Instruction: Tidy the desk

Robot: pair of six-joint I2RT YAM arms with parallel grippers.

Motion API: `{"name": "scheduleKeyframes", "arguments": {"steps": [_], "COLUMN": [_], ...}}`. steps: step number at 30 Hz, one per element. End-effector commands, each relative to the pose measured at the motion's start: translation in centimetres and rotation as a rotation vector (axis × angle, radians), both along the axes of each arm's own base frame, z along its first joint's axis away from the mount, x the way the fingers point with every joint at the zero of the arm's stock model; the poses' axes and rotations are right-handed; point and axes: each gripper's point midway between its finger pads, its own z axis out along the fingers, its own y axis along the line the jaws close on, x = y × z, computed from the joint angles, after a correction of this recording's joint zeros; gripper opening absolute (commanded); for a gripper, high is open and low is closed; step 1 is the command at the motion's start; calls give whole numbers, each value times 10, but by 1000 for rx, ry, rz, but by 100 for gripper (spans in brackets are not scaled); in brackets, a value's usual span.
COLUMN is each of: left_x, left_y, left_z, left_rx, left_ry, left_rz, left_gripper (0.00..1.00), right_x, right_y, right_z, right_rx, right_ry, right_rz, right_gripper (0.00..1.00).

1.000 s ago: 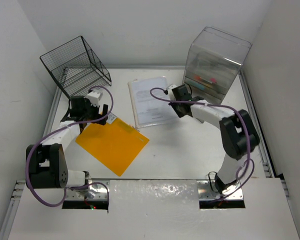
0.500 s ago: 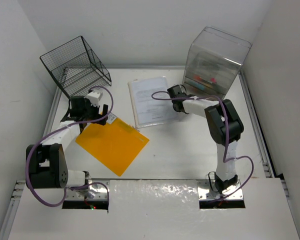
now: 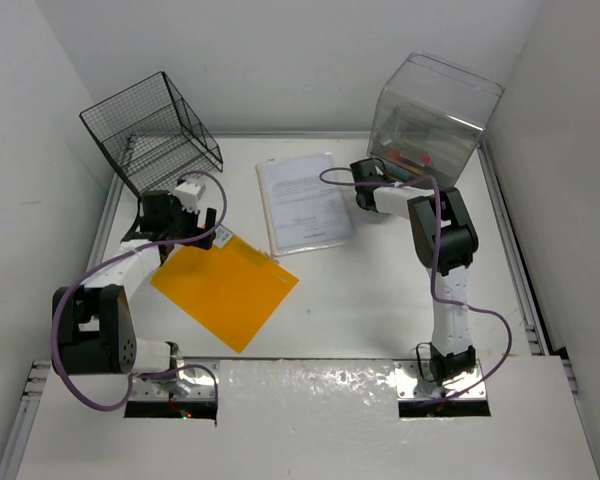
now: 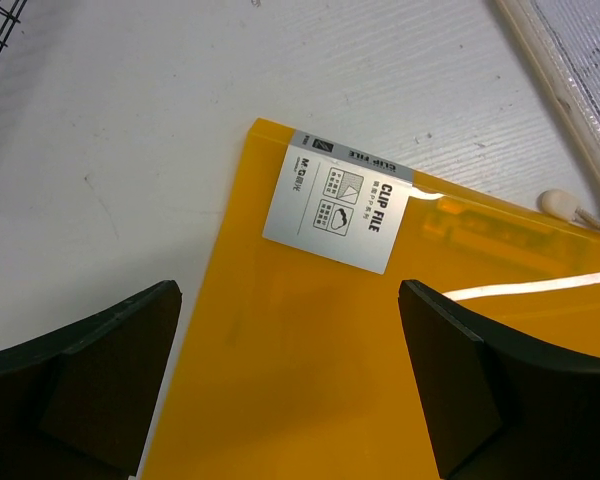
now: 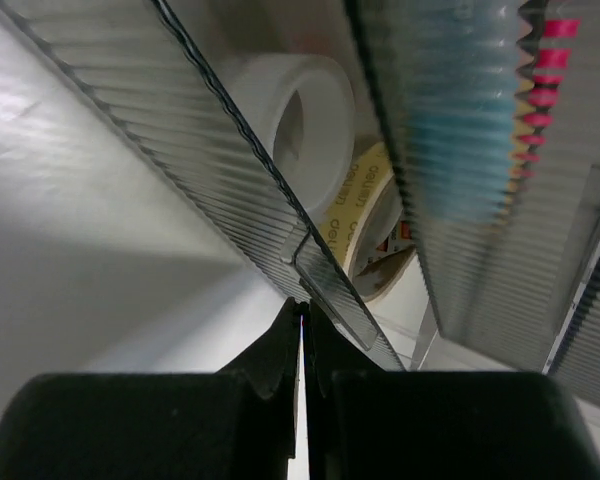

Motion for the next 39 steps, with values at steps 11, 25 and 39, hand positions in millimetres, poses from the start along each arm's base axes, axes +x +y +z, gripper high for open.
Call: {"name": "scheduleKeyframes", "arguments": {"steps": [11, 25, 39], "left_x": [13, 12, 7], "left_y": [3, 0, -1], "left_z": [16, 10, 10], "left_rx": [6, -3, 1], "left_ry": [-48, -14, 11], "left_rz": [-9, -21, -42], "left_gripper": [89, 89, 89], "right_x": [33, 2, -183], "right_y": [-14, 50, 245], "right_z": [42, 81, 40], "right_rx": [-107, 137, 1816], "right_ry": [-236, -290, 55], "right_rz": [-79, 61, -178], "right_gripper": [0, 0, 44]}}
